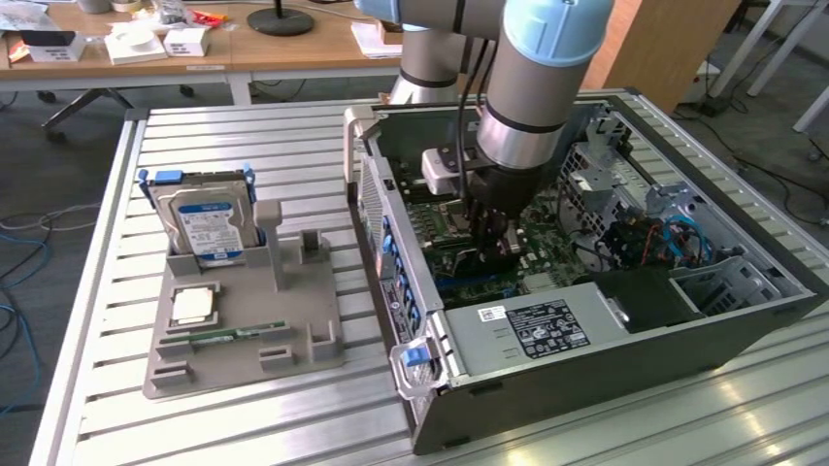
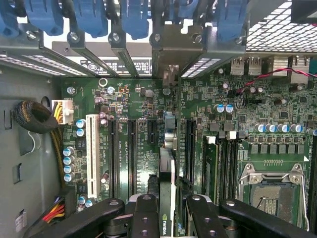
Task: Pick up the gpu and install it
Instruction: 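Insert the gpu into the slot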
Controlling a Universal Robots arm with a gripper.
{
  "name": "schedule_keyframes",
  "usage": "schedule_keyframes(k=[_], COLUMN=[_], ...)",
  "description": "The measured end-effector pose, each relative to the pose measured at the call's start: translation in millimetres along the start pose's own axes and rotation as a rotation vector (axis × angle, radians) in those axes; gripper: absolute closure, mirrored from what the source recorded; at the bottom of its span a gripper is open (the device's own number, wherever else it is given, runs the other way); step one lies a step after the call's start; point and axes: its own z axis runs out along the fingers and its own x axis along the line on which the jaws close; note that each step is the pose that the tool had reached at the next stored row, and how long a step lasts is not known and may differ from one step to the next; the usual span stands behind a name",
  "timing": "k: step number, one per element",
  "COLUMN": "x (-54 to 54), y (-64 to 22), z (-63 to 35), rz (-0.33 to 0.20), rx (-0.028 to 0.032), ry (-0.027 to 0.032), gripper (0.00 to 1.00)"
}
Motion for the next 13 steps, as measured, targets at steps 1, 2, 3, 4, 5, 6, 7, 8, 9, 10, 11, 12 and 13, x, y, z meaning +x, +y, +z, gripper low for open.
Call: schedule_keyframes(k=[1,2,3,4,5,6,7,8,9,10,11,12,13], x=[0.0,0.0,0.0,0.0,0.1,0.1,0.1,0.1,0.1,0.1,0.1,0.1,0.1], y=[0.1,0.2,0.2,0.3,0.3,0.4,0.4,0.4,0.4,0.4,0.4,0.4,0.4], z=[0.0,0.0,0.0,0.1,0.3,0.9,1.3,1.4,1.5,1.6,1.8,2.1,2.5], rz=[0.0,0.0,0.0,0.0,0.0,0.0,0.0,0.0,0.0,0.0,0.0,0.0,0.0], rx=[0.0,0.0,0.0001,-0.0001,-0.0001,-0.0002,0.0,-0.0001,-0.0001,-0.0002,-0.0001,0.0,0.0001], ry=[-0.0001,-0.0001,-0.0001,0.0001,0.0003,-0.0005,-0.0001,0.0002,0.0004,0.0004,0.0003,-0.0001,0.0001], gripper=[0.74,0.74,0.74,0.74,0.74,0.74,0.74,0.74,0.74,0.74,0.74,0.74,0.74])
